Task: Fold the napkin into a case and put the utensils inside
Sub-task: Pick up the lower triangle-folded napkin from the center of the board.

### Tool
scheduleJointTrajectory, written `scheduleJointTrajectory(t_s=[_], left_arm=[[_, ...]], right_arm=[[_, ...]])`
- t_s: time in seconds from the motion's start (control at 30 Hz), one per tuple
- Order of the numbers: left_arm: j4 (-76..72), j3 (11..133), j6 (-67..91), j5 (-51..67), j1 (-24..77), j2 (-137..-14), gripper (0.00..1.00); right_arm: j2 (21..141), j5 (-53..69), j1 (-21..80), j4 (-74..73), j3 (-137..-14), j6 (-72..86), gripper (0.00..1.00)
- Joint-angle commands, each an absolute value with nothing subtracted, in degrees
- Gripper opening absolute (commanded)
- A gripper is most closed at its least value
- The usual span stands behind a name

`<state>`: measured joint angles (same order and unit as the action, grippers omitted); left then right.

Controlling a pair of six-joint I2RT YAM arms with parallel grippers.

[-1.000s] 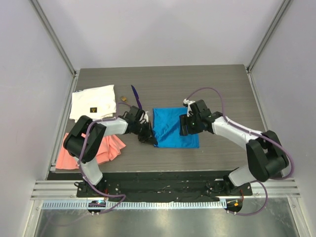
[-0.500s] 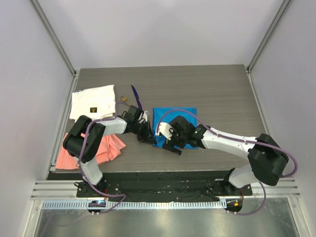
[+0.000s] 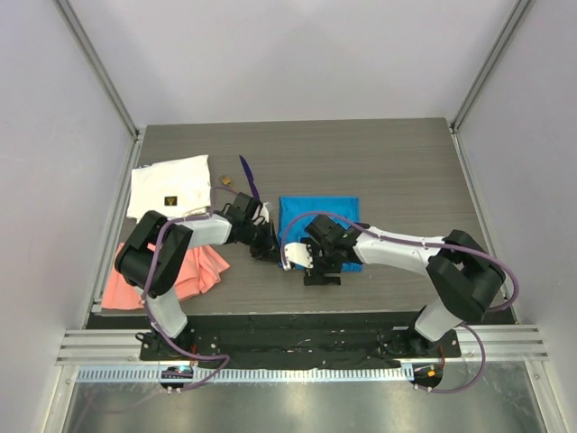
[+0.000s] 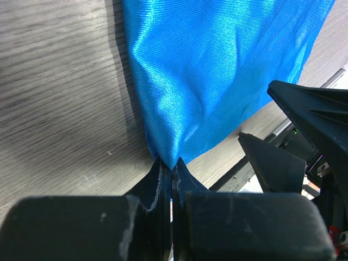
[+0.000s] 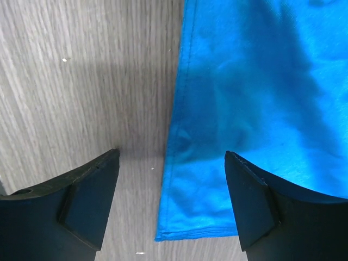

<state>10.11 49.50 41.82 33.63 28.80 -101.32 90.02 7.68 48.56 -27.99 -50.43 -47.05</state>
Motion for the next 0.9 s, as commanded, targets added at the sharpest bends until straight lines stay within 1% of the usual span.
scheduleJointTrajectory(t_s=[0.0, 0.23, 0.4, 0.47, 0.63, 0.77, 0.87], left_arm=[[10.81, 49.92, 41.75, 33.49, 28.39, -99.49, 0.0], [10.99, 49.75, 41.84, 33.57, 28.39, -98.79, 0.0], [11.08, 50.01, 41.92, 33.75, 28.39, -98.61, 0.0], [10.9, 50.01, 42.01, 33.84, 28.39, -98.53, 0.0], [10.28, 49.57, 42.28, 33.84, 28.39, -97.91, 0.0], [10.02, 49.4, 42.45, 33.93, 28.39, -97.82, 0.0], [10.02, 49.4, 42.54, 33.93, 28.39, -97.91, 0.0]], right_arm=[[91.23, 9.58, 47.99, -25.14, -52.73, -49.57, 0.82], [95.44, 15.11, 45.53, -26.36, -55.98, -52.03, 0.81], [99.14, 18.71, 43.69, -31.73, -60.55, -54.4, 0.75], [100.1, 18.9, 43.33, -31.81, -60.64, -54.67, 0.75], [101.08, 20.47, 43.42, -32.08, -58.89, -54.15, 0.7], [100.55, 19.95, 43.42, -29.45, -56.34, -53.35, 0.7], [101.07, 19.95, 43.07, -29.44, -56.95, -53.0, 0.7]])
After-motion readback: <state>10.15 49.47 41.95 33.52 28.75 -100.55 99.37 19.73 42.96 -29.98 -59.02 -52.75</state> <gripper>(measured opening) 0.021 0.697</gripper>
